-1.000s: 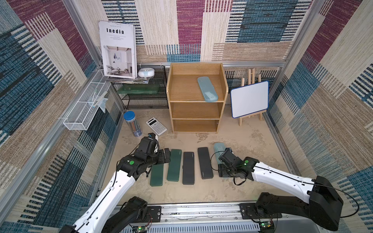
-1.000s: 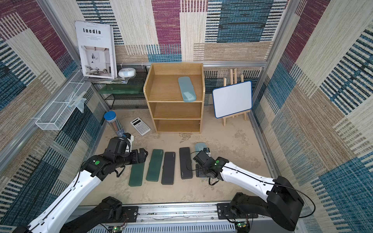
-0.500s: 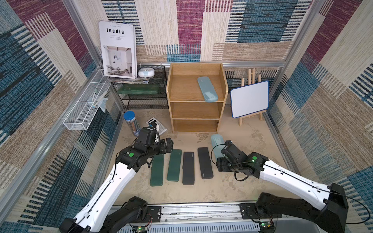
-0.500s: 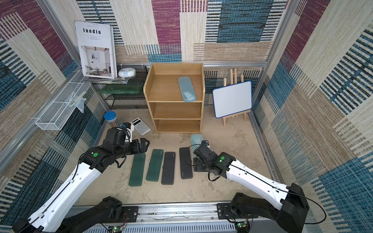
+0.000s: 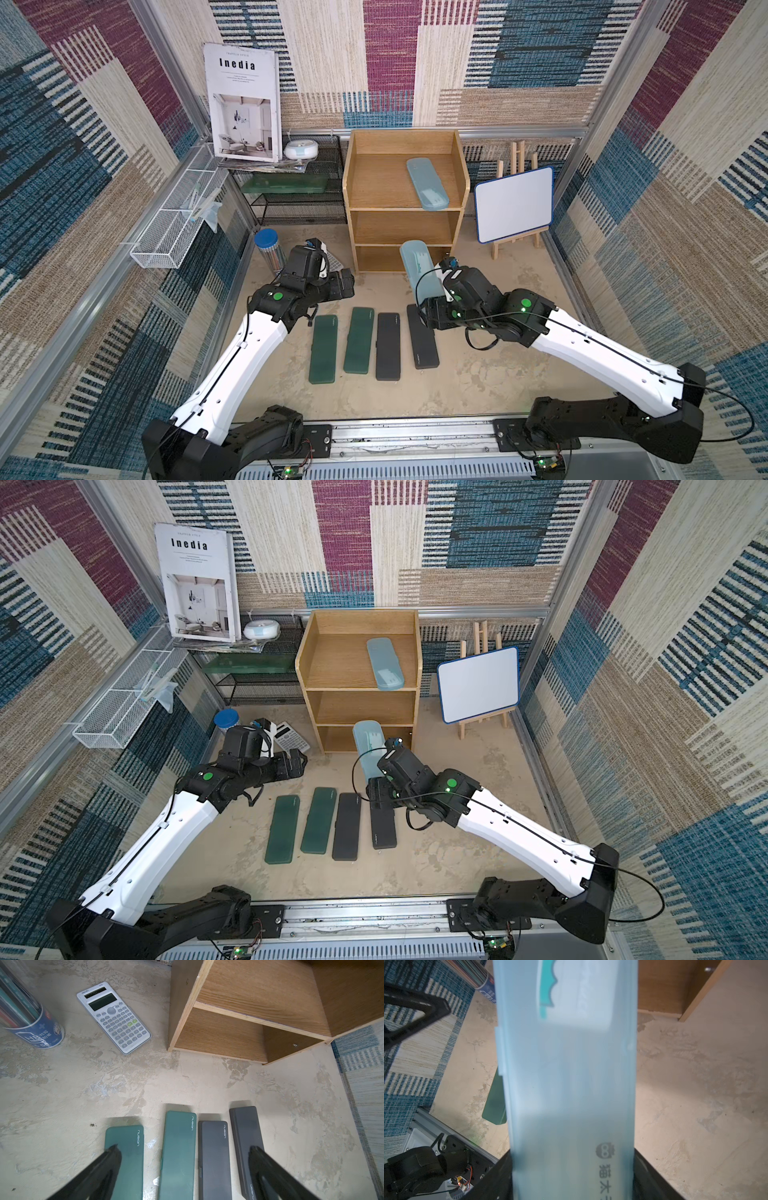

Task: Place the pencil cases on the shelf according to color
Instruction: Place the pencil case on the shelf.

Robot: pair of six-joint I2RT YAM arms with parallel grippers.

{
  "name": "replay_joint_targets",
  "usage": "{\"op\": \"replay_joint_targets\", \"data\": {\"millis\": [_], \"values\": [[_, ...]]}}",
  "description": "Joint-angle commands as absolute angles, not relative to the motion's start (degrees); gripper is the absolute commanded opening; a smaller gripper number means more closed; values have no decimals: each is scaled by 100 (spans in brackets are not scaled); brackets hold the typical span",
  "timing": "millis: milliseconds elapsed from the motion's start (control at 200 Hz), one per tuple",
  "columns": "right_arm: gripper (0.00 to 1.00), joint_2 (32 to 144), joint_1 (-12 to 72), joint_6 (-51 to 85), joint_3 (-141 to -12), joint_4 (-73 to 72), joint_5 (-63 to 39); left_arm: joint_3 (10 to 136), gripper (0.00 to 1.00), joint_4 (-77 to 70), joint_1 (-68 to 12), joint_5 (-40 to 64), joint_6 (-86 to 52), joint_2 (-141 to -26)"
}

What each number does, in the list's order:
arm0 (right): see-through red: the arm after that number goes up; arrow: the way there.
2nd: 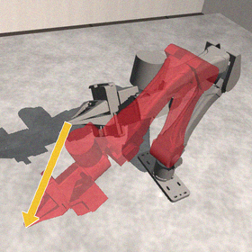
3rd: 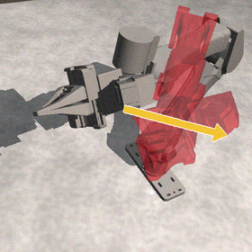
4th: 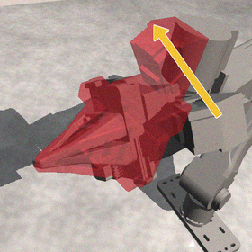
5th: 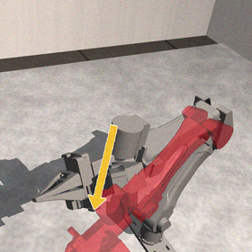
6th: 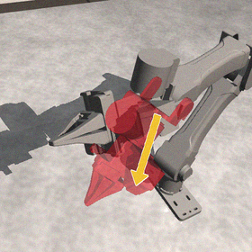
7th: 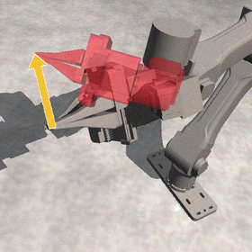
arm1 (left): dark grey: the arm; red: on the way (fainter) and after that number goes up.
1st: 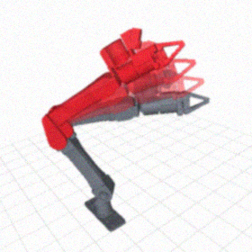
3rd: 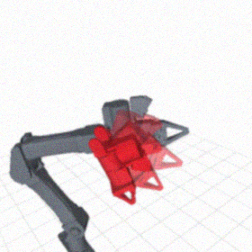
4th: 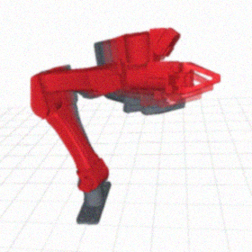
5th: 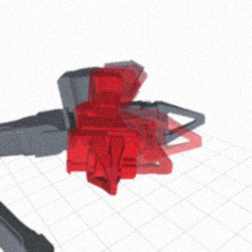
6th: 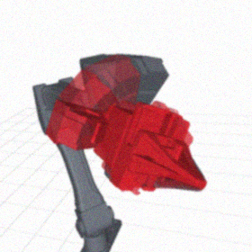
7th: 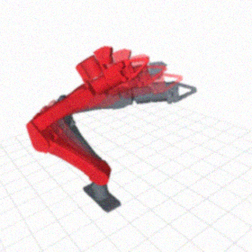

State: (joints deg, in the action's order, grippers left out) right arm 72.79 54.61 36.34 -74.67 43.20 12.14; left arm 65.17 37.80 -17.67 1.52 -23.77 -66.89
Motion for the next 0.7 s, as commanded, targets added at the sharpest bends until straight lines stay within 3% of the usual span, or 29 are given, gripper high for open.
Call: {"op": "replay_joint_targets", "data": {"millis": [0,466,696], "values": [[59,7558,5460,3310,-7995,4044,1535,6480,100,3600,-1672,264,-2243,-6703],[61,10563,4735,2110,-12557,4529,2103,6399,100,3550,-1485,615,-2235,-6629],[61,11823,4358,1861,-14099,4391,2136,6381,100,3516,-1485,871,-2255,-6626]]}}
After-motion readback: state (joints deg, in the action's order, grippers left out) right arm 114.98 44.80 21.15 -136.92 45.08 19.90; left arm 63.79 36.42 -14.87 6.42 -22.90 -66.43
